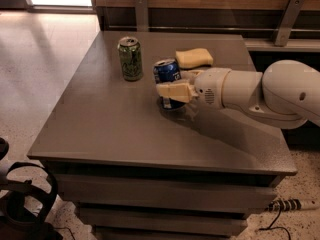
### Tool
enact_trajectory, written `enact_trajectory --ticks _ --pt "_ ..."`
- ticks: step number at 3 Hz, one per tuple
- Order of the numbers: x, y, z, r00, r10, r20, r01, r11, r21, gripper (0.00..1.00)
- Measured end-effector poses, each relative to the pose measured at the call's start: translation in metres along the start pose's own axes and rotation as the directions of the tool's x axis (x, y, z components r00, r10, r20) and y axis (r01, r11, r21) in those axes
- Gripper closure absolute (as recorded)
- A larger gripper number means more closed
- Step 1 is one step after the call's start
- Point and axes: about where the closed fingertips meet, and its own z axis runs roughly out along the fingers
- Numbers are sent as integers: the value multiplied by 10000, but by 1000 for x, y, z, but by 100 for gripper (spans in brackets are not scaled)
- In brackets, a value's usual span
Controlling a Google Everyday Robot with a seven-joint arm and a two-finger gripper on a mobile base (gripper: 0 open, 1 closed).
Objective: Place pepsi can upright
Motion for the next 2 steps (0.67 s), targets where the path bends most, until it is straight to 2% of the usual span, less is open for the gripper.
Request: enact_trajectory --ticks 2 --pt "12 -6 -2 9978 -424 505 417 9990 150 100"
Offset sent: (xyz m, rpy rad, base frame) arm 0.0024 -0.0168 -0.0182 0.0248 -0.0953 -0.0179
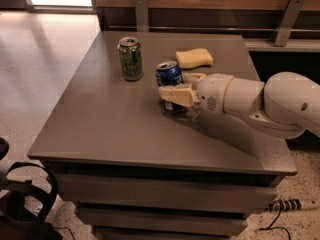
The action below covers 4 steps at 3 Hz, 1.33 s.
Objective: Place pepsi can upright
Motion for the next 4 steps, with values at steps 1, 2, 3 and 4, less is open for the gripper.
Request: enact_trajectory --ticks 1,2,3,4 --pt "7 0 2 9999 120 11 -120 9999 -19 100" --pt "5 0 1 9999 120 11 -120 9999 -19 100" --pt "5 0 1 9999 124 11 -124 9999 -18 100" --pt "5 0 1 9999 124 11 -124 9999 -18 100"
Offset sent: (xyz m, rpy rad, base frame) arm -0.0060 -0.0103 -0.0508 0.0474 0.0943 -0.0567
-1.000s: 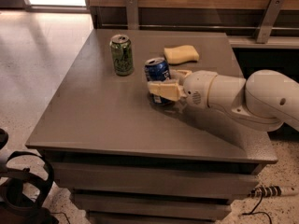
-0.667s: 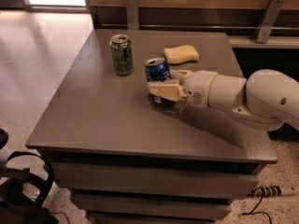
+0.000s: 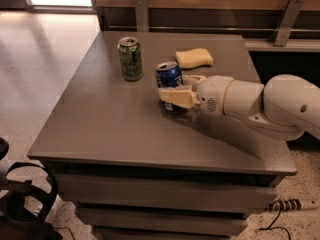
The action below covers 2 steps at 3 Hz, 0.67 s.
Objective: Place pepsi can upright
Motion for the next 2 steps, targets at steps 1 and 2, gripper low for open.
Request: enact_trajectory --ticks 1,2 --pt "0 0 0 10000 -1 2 1 10000 -1 100" --pt "0 0 0 10000 -2 3 2 10000 -1 100"
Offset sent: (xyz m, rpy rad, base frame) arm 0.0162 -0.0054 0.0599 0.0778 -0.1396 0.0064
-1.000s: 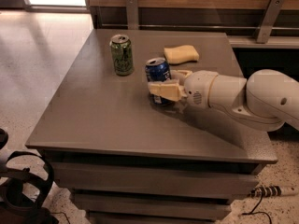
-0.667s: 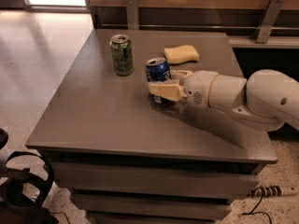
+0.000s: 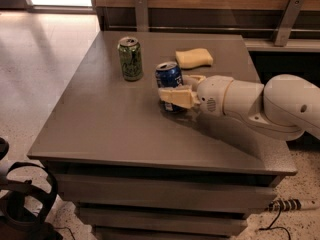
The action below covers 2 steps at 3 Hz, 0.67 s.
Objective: Place pepsi can upright
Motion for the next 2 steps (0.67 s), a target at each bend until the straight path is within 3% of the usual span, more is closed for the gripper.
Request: enact_trajectory --ticks 2 --pt "-51 -14 -7 9879 -556 1449 557 9984 37 100"
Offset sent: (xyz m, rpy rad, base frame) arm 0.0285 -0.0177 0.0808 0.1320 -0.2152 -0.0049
